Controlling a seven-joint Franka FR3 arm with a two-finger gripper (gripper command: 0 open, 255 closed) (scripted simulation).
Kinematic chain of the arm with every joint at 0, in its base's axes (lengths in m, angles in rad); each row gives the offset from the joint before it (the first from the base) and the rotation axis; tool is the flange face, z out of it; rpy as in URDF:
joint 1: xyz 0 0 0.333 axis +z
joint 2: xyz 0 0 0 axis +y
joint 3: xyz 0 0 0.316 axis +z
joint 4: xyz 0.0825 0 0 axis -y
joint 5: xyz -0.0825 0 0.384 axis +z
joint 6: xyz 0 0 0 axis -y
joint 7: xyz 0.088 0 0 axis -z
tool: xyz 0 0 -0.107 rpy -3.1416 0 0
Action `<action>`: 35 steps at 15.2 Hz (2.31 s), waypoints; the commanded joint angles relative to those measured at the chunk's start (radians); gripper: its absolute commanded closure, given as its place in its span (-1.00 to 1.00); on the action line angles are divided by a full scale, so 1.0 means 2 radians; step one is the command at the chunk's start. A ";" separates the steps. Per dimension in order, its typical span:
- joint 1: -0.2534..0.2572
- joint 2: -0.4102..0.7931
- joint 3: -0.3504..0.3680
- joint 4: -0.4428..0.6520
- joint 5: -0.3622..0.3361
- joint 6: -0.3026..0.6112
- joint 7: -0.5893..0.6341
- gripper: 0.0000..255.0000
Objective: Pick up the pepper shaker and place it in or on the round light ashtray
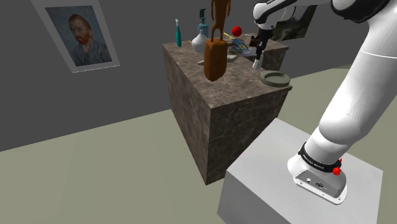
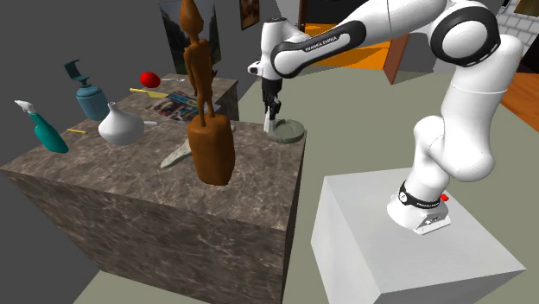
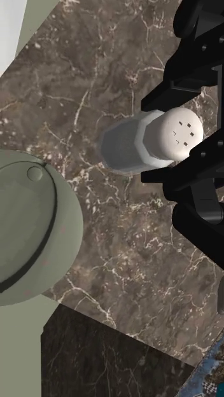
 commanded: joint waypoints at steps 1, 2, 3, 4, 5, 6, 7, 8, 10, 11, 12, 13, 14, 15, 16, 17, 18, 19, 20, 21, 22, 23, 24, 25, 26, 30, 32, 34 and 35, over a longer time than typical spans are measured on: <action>-0.011 -0.002 -0.008 0.001 0.002 -0.002 -0.020 1.00; -0.017 -0.002 -0.013 0.003 0.003 -0.004 -0.032 1.00; -0.024 -0.002 -0.018 0.005 0.005 -0.006 -0.044 1.00; -0.031 -0.002 -0.023 0.007 0.007 -0.008 -0.056 1.00; -0.037 -0.001 -0.028 0.011 0.009 -0.010 -0.069 1.00; -0.044 0.001 -0.033 0.015 0.012 -0.012 -0.081 1.00; -0.051 0.003 -0.037 0.019 0.015 -0.015 -0.094 1.00; -0.058 0.006 -0.042 0.024 0.018 -0.017 -0.107 1.00; -0.073 0.013 -0.051 0.036 0.026 -0.023 -0.133 1.00; -0.080 0.016 -0.054 0.042 0.029 -0.026 -0.145 1.00; -0.080 0.018 -0.054 0.037 0.031 -0.020 -0.145 1.00; -0.080 0.020 -0.054 0.032 0.032 -0.013 -0.146 1.00; -0.081 0.022 -0.054 0.027 0.033 -0.007 -0.147 1.00; -0.081 0.024 -0.053 0.022 0.035 -0.001 -0.148 1.00; -0.081 0.026 -0.053 0.018 0.036 0.005 -0.149 1.00; -0.082 0.028 -0.053 0.014 0.038 0.012 -0.149 1.00; -0.082 0.030 -0.052 0.009 0.040 0.018 -0.150 1.00; -0.082 0.033 -0.052 0.005 0.041 0.024 -0.152 1.00; -0.083 0.035 -0.052 0.001 0.043 0.030 -0.153 1.00; -0.083 0.038 -0.051 -0.003 0.045 0.036 -0.154 1.00; -0.084 0.041 -0.051 -0.007 0.047 0.042 -0.155 1.00; -0.084 0.043 -0.050 -0.010 0.049 0.048 -0.156 1.00; -0.085 0.046 -0.050 -0.014 0.052 0.054 -0.158 1.00; -0.086 0.049 -0.049 -0.017 0.054 0.060 -0.159 1.00; -0.086 0.053 -0.048 -0.021 0.056 0.066 -0.161 1.00; -0.088 0.062 -0.046 -0.030 0.064 0.084 -0.166 1.00; -0.088 0.062 -0.046 -0.030 0.064 0.084 -0.166 1.00; -0.088 0.062 -0.046 -0.030 0.064 0.084 -0.166 1.00; -0.088 0.062 -0.046 -0.030 0.064 0.084 -0.166 1.00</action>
